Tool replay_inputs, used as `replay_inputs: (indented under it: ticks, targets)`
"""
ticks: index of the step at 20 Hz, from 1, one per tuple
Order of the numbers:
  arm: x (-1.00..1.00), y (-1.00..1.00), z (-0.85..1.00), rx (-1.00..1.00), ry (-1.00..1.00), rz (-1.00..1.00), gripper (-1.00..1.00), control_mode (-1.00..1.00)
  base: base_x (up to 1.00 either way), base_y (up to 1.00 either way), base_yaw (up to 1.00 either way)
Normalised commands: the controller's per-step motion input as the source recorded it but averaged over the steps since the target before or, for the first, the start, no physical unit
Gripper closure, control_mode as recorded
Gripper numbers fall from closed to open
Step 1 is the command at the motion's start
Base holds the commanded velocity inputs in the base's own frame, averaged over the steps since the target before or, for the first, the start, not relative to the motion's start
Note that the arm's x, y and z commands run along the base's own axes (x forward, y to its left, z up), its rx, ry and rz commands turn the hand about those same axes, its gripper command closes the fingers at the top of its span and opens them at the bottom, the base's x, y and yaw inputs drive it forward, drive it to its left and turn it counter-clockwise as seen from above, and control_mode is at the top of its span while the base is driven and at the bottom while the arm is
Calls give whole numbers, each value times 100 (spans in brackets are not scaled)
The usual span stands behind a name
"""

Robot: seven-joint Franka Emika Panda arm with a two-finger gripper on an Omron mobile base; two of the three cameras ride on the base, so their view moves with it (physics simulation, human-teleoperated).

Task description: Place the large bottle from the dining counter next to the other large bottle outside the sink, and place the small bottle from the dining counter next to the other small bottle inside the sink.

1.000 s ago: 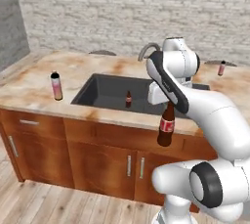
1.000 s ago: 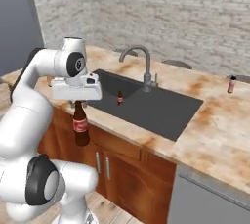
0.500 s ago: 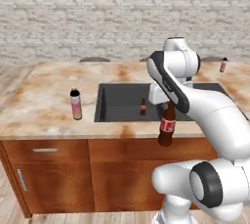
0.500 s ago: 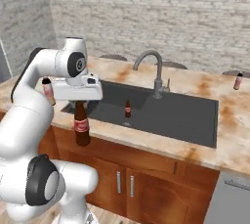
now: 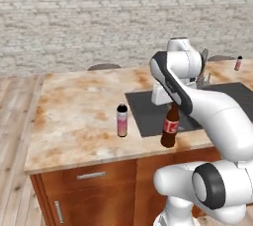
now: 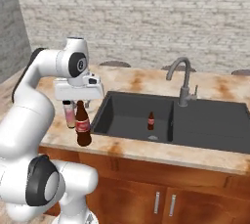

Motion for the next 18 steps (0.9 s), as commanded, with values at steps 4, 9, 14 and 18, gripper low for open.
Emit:
replay_inputs:
  ticks: [4, 9, 14, 18]
  targets:
    - [0, 0, 0, 0, 0, 0, 100, 100, 69, 68, -10]
    - [0, 0, 0, 0, 0, 0, 100, 100, 32, 13, 0]
    - [0, 0, 0, 0, 0, 0, 100, 100, 0, 0, 0]
    - [0, 0, 0, 0, 0, 0, 100, 100, 0, 0, 0]
